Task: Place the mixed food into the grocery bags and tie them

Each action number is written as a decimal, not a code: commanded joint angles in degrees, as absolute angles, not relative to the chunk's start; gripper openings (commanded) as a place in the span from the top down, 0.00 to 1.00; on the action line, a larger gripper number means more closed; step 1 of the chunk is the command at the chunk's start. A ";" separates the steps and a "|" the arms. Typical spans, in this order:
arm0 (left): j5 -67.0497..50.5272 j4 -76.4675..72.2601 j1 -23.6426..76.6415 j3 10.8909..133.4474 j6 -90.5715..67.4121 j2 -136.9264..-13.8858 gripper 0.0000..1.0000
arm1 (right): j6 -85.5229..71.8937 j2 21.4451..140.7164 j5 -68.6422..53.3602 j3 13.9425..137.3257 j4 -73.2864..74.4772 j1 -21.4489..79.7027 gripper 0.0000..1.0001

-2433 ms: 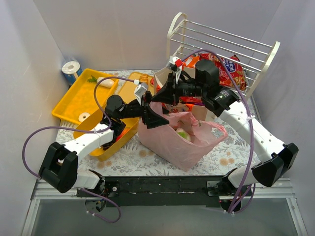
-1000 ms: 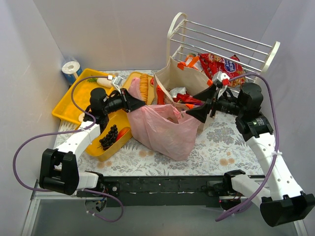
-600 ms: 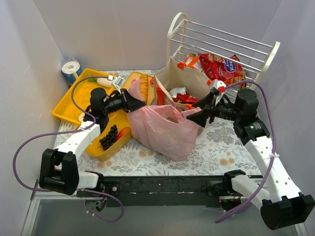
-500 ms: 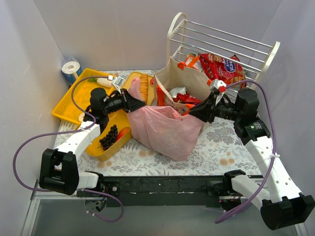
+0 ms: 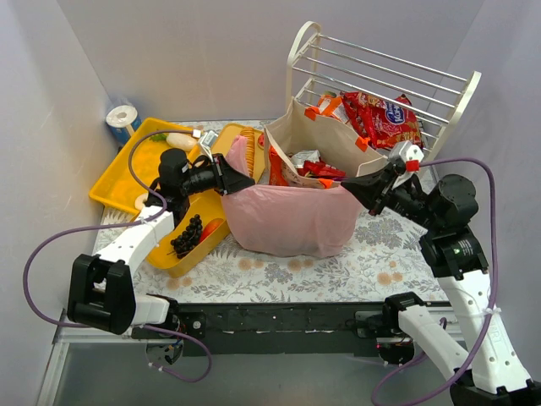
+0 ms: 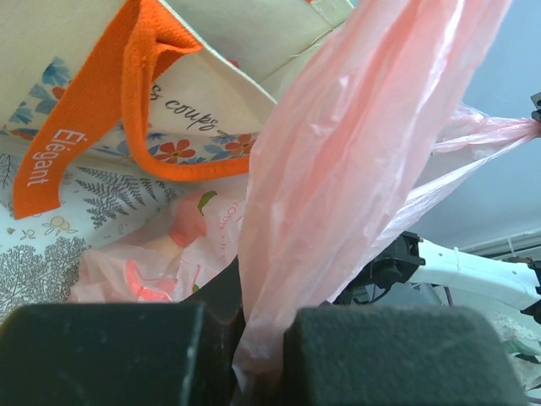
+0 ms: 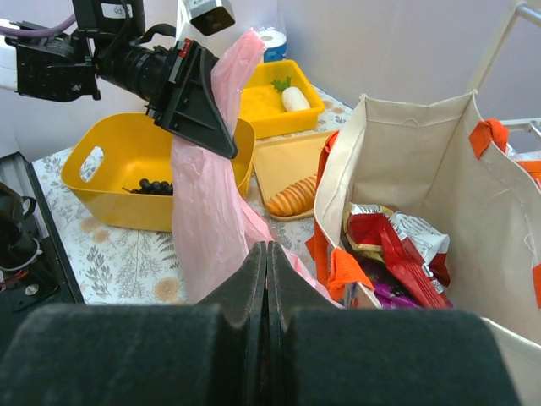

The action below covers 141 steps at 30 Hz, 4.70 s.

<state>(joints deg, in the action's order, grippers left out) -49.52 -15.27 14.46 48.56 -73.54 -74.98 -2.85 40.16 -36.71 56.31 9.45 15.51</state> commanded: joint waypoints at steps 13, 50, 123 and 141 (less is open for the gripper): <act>-49.82 -4.14 27.41 58.43 -62.15 -80.06 1.00 | -1.94 56.85 -38.42 60.98 -0.09 28.02 0.99; -62.84 0.62 32.70 65.57 -54.40 -81.21 0.37 | 4.57 63.02 -34.37 68.03 11.78 35.68 0.99; -60.91 -30.58 33.22 49.48 -73.92 -77.78 1.00 | 11.07 48.42 -48.34 50.63 -0.09 23.47 0.10; -59.77 -29.53 33.13 49.39 -73.12 -76.82 1.00 | 4.67 47.02 -46.76 46.32 -5.95 21.45 0.09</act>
<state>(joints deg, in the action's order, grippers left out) -59.75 -28.75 33.32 49.12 -73.47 -78.98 8.86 46.15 -46.70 48.27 0.69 21.74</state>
